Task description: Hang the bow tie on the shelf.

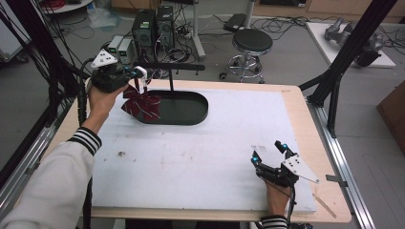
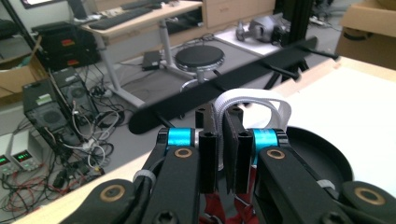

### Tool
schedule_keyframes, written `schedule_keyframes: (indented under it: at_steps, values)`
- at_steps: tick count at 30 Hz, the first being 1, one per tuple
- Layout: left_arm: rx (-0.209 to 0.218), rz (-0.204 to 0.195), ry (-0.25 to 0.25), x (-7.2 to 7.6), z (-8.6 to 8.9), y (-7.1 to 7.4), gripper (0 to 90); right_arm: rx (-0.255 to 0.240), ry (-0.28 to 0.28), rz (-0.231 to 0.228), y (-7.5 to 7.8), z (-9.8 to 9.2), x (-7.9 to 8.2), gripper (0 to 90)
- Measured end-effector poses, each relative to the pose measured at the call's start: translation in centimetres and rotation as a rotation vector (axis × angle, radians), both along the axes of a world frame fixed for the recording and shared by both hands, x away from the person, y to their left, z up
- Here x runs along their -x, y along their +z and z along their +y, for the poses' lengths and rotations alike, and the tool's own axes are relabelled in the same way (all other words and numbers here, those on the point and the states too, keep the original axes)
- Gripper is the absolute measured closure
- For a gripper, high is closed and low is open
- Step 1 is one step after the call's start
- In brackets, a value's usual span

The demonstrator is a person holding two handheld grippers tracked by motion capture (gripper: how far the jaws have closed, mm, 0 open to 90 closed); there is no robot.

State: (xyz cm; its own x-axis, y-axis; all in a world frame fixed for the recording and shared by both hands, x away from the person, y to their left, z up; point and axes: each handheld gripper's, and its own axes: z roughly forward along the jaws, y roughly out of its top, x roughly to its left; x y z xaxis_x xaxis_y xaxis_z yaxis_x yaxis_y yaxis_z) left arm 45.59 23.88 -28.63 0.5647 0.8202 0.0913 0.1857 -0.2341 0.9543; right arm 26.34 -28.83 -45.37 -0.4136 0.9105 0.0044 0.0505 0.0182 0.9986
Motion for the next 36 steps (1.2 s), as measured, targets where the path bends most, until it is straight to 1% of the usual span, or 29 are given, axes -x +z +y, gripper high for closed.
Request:
schedule_keyframes:
  at_steps: [1,3,4,5,6,8,11,13,16,21,23,24,25,27,30,32,33,36]
  values:
    - [-0.007,-0.005,0.007,-0.5,0.1,0.2,85.1,0.001,0.000,-0.001,0.0,0.0,0.0,9.1]
    - [-0.007,-0.009,0.014,-0.7,0.1,0.3,85.1,0.004,-0.002,-0.002,0.0,0.0,0.0,9.1]
    - [0.010,-0.014,0.034,-1.0,0.2,0.4,85.1,0.004,-0.002,-0.001,0.0,0.0,0.0,9.1]
    - [0.016,-0.020,0.038,-1.2,0.2,0.4,85.1,0.003,-0.003,-0.001,0.0,0.0,0.0,9.2]
    - [0.016,-0.020,0.038,-1.2,0.2,0.4,85.1,0.003,-0.003,-0.001,0.0,0.0,0.0,9.2]
    - [0.020,-0.038,0.051,-1.4,0.3,0.4,85.1,0.000,-0.004,0.001,0.0,0.0,0.0,9.1]
    - [0.026,-0.025,0.063,-2.3,0.4,0.1,85.1,0.001,-0.004,-0.002,0.0,0.0,0.0,9.1]
    - [0.027,-0.025,0.069,-2.5,0.4,0.1,85.1,0.001,-0.004,-0.002,0.0,0.0,0.0,9.2]
    - [0.047,-0.027,0.078,-3.1,0.5,0.7,85.1,0.000,-0.003,0.000,0.0,0.0,0.0,9.2]
    - [0.036,-0.034,0.086,-3.6,0.5,1.3,85.1,0.004,-0.003,-0.001,0.0,0.0,0.0,9.2]
    - [0.036,-0.022,0.098,-4.0,0.4,1.4,85.1,0.006,-0.004,-0.002,0.0,0.1,0.0,9.2]
    - [0.041,-0.009,0.108,-4.4,0.3,1.4,85.1,0.008,-0.003,-0.004,0.0,0.0,0.0,9.2]
    - [0.041,-0.009,0.108,-4.4,0.3,1.4,85.1,0.008,-0.003,-0.004,0.0,0.0,0.0,9.2]
    - [0.050,0.004,0.121,-4.8,0.0,1.3,85.0,0.005,-0.003,-0.001,0.0,0.0,0.0,9.1]
    - [0.032,0.014,0.130,-5.0,-0.3,1.0,84.9,0.005,-0.003,-0.001,0.0,0.0,0.0,9.1]
    - [0.034,0.023,0.146,-5.1,-0.2,0.8,84.9,0.008,-0.003,-0.005,0.0,0.1,0.0,9.1]
    - [0.041,0.027,0.149,-5.2,-0.2,0.8,84.9,0.009,-0.003,-0.006,0.0,0.1,0.0,9.1]
    - [0.040,0.034,0.156,-5.2,-0.1,0.7,84.9,0.008,-0.003,-0.005,0.0,0.1,0.0,9.1]
